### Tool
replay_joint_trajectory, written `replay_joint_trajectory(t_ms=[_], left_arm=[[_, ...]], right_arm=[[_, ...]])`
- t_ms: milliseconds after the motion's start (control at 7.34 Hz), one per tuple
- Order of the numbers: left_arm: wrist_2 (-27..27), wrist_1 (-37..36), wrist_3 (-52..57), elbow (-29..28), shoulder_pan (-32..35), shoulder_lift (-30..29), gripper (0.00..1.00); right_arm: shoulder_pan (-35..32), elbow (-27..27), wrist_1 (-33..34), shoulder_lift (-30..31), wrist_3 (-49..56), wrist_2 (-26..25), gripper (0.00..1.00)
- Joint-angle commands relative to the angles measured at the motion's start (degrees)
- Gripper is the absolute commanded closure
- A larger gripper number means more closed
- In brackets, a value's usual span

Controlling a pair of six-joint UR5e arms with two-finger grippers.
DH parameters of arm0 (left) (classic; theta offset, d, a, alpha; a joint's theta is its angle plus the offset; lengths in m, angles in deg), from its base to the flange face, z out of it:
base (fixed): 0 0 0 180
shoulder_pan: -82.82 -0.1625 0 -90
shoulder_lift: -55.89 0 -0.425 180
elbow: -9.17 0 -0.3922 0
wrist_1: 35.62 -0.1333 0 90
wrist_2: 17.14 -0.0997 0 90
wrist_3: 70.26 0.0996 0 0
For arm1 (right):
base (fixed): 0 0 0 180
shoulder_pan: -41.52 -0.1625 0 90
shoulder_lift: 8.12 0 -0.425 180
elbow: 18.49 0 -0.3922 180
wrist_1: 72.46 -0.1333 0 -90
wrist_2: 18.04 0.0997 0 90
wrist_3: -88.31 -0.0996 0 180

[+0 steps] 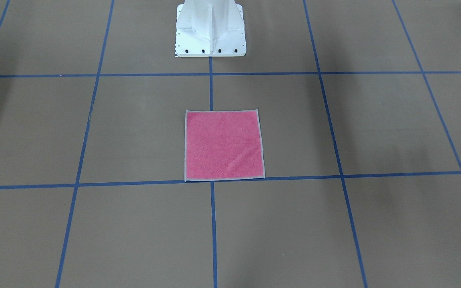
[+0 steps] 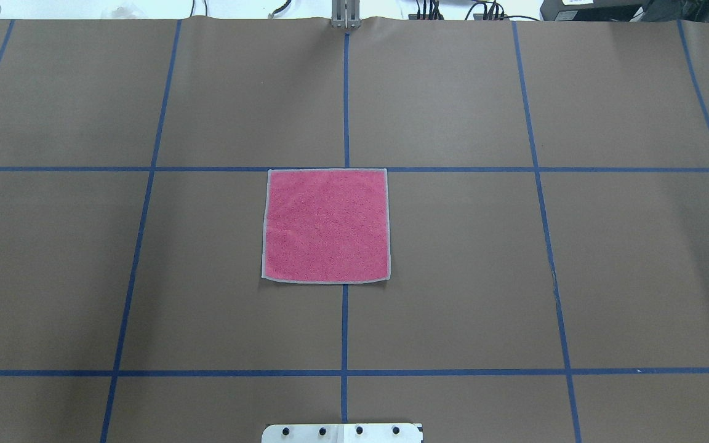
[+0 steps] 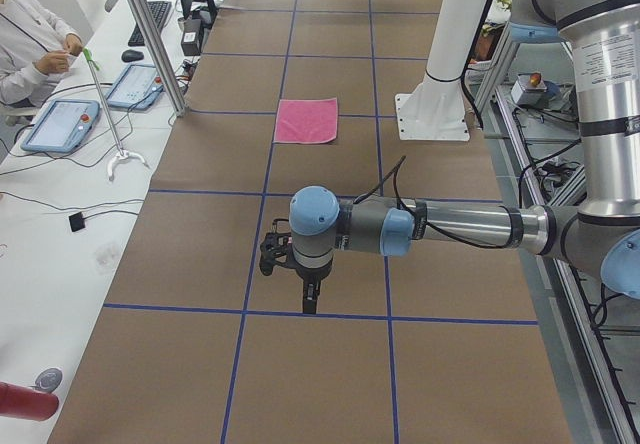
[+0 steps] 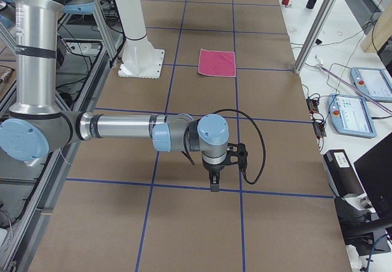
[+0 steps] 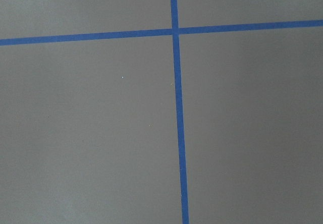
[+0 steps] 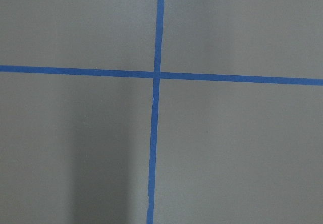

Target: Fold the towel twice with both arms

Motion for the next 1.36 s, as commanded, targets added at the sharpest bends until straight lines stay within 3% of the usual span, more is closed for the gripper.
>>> replay_joint_trajectory(t_ms=[0, 409, 681, 817, 1089, 1226], left_arm=[[0.0, 0.0, 0.0, 0.6, 0.0, 0.4, 0.00], [-1.2, 1.0, -0.3, 1.0, 0.0, 0.6, 0.00], [-1.1, 1.7, -0.9, 2.0, -0.1, -0.7, 0.00], [-1.0, 1.8, -2.0, 3.4, -0.1, -2.2, 0.00], [-0.5, 8.7, -2.1, 0.9, -0.2, -10.4, 0.00], [2.9, 9.0, -2.2, 0.5, -0.9, -10.9, 0.00]], right_arm=[[-0.1, 0.1, -0.4, 0.3, -0.1, -0.1, 0.00], [0.0, 0.9, -0.9, -0.5, -0.1, -0.2, 0.00], [0.1, 4.3, -0.9, -1.1, -0.9, -0.2, 0.00], [0.2, 4.8, -1.0, -1.9, -1.0, -0.1, 0.00], [1.1, 4.7, -5.0, -2.1, -3.4, 4.0, 0.00], [2.9, 5.1, -7.2, -2.5, -9.6, 6.3, 0.00]])
